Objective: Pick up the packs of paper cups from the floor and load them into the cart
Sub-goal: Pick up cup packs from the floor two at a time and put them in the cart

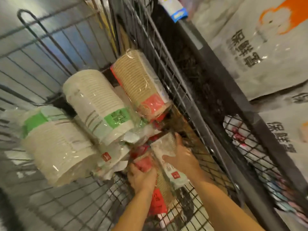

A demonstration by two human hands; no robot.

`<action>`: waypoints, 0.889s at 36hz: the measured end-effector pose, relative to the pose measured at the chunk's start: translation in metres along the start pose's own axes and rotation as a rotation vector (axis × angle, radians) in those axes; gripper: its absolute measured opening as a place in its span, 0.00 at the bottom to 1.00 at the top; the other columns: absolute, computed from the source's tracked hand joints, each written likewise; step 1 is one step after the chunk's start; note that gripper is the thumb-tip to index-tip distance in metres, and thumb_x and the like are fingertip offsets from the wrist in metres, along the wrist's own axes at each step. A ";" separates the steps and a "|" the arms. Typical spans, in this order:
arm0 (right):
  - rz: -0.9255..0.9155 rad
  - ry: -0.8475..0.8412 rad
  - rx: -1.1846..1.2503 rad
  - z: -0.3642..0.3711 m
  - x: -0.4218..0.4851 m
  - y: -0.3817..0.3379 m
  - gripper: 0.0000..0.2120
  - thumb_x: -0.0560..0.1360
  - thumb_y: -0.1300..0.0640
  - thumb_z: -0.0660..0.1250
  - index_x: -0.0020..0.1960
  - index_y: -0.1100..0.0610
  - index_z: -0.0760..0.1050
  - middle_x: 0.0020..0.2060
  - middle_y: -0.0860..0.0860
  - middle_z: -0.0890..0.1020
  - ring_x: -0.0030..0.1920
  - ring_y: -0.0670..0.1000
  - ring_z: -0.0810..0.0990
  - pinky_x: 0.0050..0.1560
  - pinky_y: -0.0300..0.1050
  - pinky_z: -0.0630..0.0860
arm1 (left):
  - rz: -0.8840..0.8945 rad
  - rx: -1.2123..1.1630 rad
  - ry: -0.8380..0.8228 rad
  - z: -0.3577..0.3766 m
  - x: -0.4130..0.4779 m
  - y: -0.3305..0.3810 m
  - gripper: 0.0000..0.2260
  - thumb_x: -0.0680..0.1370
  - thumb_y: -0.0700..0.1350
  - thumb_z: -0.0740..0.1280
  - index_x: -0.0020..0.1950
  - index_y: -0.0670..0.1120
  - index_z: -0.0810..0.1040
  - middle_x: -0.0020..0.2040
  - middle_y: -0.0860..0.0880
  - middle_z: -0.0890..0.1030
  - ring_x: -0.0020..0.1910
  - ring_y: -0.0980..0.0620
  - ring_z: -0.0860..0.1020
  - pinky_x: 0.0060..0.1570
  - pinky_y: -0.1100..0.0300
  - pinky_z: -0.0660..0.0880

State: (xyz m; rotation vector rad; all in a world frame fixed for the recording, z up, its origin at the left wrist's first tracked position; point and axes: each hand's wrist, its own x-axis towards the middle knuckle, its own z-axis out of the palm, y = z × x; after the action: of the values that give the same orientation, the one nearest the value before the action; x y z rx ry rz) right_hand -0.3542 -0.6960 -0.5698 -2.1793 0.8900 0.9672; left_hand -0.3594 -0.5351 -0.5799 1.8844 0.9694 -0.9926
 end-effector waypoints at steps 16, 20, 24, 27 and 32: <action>-0.277 0.210 -0.112 -0.110 -0.181 0.010 0.43 0.76 0.38 0.69 0.83 0.47 0.51 0.77 0.52 0.66 0.72 0.57 0.72 0.64 0.55 0.77 | 0.766 0.601 -0.213 -0.068 -0.165 0.063 0.33 0.72 0.58 0.74 0.74 0.51 0.69 0.67 0.50 0.74 0.60 0.54 0.75 0.58 0.58 0.74; -0.330 0.321 -0.157 -0.145 -0.237 0.027 0.38 0.78 0.38 0.68 0.81 0.46 0.56 0.75 0.51 0.69 0.70 0.55 0.74 0.62 0.55 0.78 | 0.968 0.765 -0.213 -0.087 -0.223 0.078 0.31 0.72 0.56 0.72 0.72 0.50 0.72 0.66 0.49 0.75 0.64 0.50 0.75 0.64 0.52 0.74; -0.334 0.448 -0.146 -0.173 -0.293 0.050 0.36 0.79 0.37 0.65 0.81 0.49 0.59 0.75 0.52 0.70 0.71 0.56 0.73 0.66 0.54 0.75 | 1.202 0.941 -0.136 -0.093 -0.289 0.097 0.32 0.69 0.58 0.64 0.73 0.50 0.71 0.68 0.50 0.74 0.67 0.48 0.75 0.64 0.53 0.74; -0.310 0.551 -0.116 -0.188 -0.333 0.071 0.32 0.78 0.40 0.65 0.78 0.51 0.64 0.72 0.53 0.74 0.72 0.56 0.73 0.67 0.52 0.74 | 1.338 1.028 -0.096 -0.088 -0.331 0.109 0.30 0.74 0.57 0.68 0.75 0.51 0.68 0.70 0.49 0.72 0.69 0.47 0.73 0.67 0.49 0.72; -0.174 0.700 -0.064 -0.195 -0.395 0.115 0.30 0.79 0.39 0.65 0.77 0.48 0.65 0.69 0.51 0.77 0.67 0.56 0.76 0.60 0.51 0.75 | 1.601 1.169 -0.113 -0.066 -0.390 0.114 0.29 0.76 0.58 0.67 0.76 0.53 0.67 0.72 0.50 0.72 0.68 0.48 0.73 0.68 0.49 0.72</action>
State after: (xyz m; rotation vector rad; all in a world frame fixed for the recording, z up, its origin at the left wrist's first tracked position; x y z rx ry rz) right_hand -0.5664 -0.7746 -0.1746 -2.6420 0.9464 0.1277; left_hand -0.3991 -0.6249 -0.1799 2.4313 -1.4632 -0.5041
